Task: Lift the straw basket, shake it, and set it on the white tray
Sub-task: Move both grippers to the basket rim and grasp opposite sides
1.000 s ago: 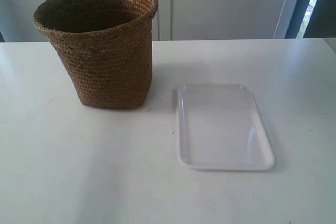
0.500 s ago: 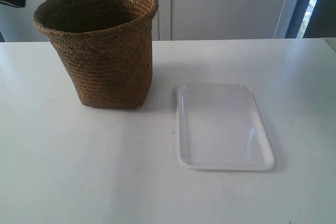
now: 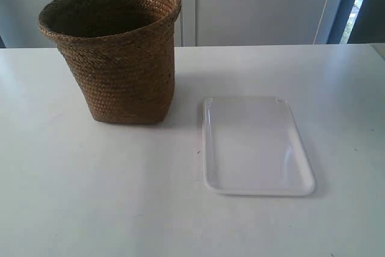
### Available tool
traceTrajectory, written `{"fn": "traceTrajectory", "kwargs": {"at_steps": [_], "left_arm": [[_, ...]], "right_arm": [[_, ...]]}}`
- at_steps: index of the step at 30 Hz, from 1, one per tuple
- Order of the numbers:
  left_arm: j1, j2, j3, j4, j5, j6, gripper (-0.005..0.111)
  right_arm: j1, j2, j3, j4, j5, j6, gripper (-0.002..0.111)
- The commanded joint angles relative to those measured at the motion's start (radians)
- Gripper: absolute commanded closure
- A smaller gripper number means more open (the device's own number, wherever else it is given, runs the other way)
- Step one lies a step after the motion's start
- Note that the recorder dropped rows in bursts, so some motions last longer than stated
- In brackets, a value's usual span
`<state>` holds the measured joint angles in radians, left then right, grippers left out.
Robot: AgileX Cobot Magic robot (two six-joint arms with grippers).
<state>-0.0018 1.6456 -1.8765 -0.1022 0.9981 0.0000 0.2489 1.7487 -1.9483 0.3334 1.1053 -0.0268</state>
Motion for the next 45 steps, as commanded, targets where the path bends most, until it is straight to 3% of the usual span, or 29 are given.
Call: {"fn": "traceTrajectory", "kwargs": {"at_steps": [1, 3, 5, 7, 8, 9, 10, 13, 15, 22, 45], "left_arm": [[0.0, 0.037, -0.02, 0.029, 0.002, -0.007, 0.107], [0.0, 0.061, -0.02, 0.029, -0.003, -0.007, 0.103], [0.0, 0.107, -0.02, 0.029, -0.03, 0.0, 0.086], [0.0, 0.14, -0.02, 0.033, -0.055, -0.005, 0.057], [0.0, 0.157, -0.02, 0.041, -0.073, -0.033, 0.038], [0.0, 0.159, -0.02, 0.051, -0.087, -0.051, 0.031], [0.0, 0.159, -0.02, 0.081, -0.116, -0.081, 0.028], [0.0, 0.159, -0.02, 0.119, -0.174, -0.096, 0.029], [0.0, 0.17, -0.02, 0.118, -0.177, -0.101, 0.029], [0.0, 0.194, -0.02, 0.115, -0.193, -0.101, 0.029], [0.0, 0.317, -0.02, 0.086, -0.251, -0.101, 0.029]], "right_arm": [[0.002, 0.018, -0.01, 0.056, 0.001, -0.01, 0.108], [0.002, 0.031, -0.01, 0.096, -0.011, -0.047, 0.108], [0.002, 0.051, -0.01, 0.145, -0.033, -0.059, 0.105], [0.002, 0.071, -0.01, 0.178, -0.047, -0.059, 0.095], [0.002, 0.083, -0.01, 0.186, -0.053, -0.059, 0.083], [0.002, 0.089, -0.01, 0.188, -0.056, -0.059, 0.076], [0.002, 0.093, -0.01, 0.188, -0.06, -0.059, 0.062], [0.002, 0.098, -0.01, 0.188, -0.098, -0.059, 0.042], [0.002, 0.107, -0.01, 0.191, -0.119, -0.056, 0.039], [0.017, 0.195, -0.01, 0.332, -0.188, -0.052, 0.039], [0.041, 0.319, -0.01, 0.191, -0.42, 0.013, 0.039]]}}
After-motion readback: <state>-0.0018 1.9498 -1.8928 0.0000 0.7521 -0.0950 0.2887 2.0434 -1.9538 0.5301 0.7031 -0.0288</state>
